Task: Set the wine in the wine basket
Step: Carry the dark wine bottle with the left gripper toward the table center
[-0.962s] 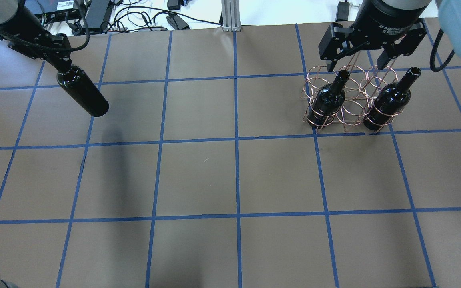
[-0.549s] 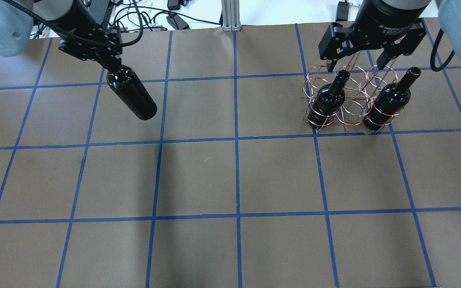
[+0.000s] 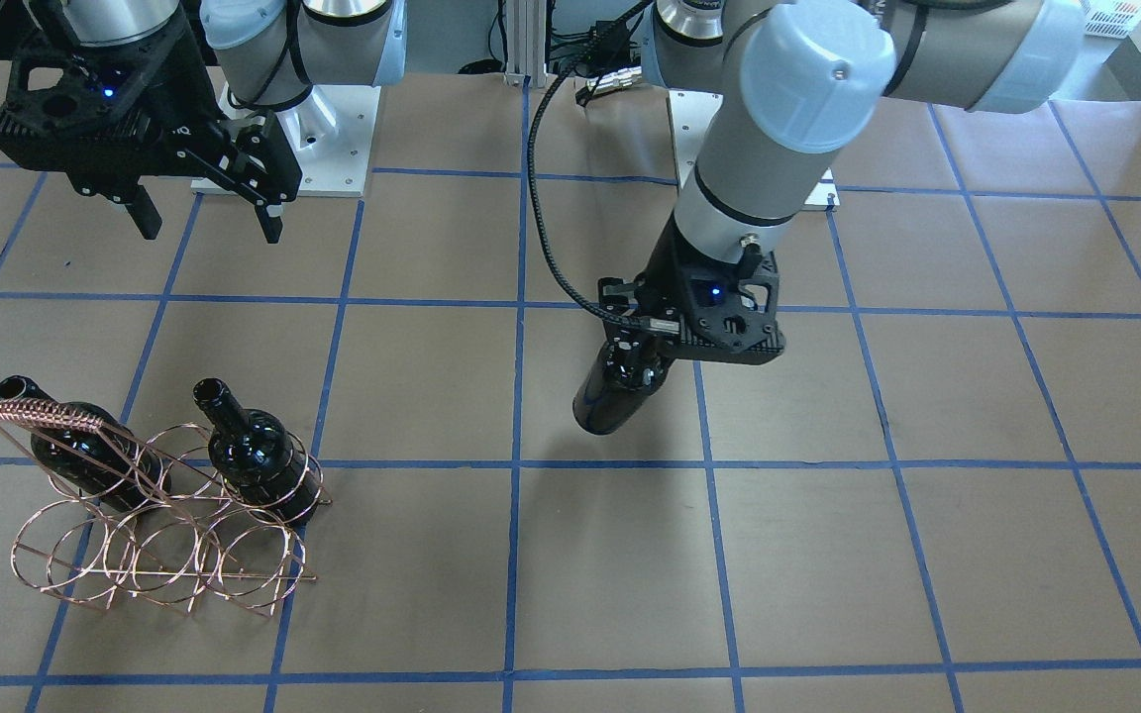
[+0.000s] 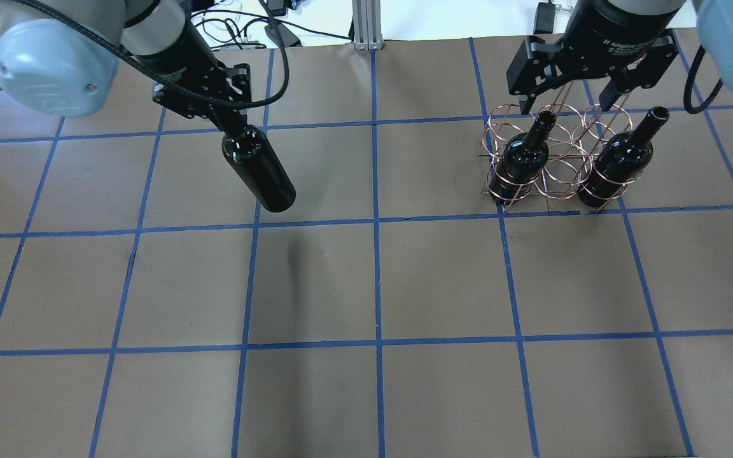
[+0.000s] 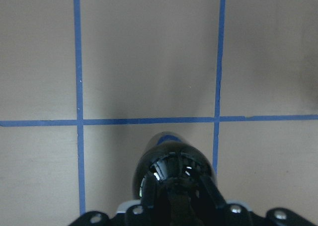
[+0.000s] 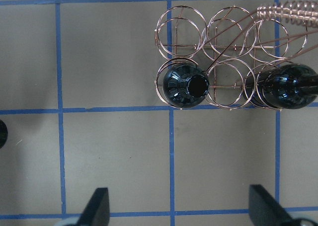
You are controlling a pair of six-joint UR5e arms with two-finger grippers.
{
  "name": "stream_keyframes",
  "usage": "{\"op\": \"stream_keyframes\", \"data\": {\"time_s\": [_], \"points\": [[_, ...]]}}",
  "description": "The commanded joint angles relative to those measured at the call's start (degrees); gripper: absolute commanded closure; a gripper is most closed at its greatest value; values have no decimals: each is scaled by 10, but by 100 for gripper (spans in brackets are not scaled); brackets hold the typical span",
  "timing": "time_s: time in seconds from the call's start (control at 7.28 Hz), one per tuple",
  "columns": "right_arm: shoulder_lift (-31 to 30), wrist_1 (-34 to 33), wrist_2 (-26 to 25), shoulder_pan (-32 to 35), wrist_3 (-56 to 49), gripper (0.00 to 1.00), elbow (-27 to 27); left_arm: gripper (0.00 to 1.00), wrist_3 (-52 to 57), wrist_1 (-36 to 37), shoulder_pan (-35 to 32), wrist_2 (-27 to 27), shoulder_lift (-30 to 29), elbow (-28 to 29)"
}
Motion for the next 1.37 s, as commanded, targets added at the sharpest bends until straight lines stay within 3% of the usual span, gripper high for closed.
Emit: {"op": "stream_keyframes", "data": {"time_s": [0.0, 1.24], "points": [[0, 0, 0, 0, 0, 0, 0, 100, -35, 37, -42, 0, 4, -45], [0, 1, -1, 0, 0, 0, 1, 100, -55, 42, -69, 10, -13, -53]]}}
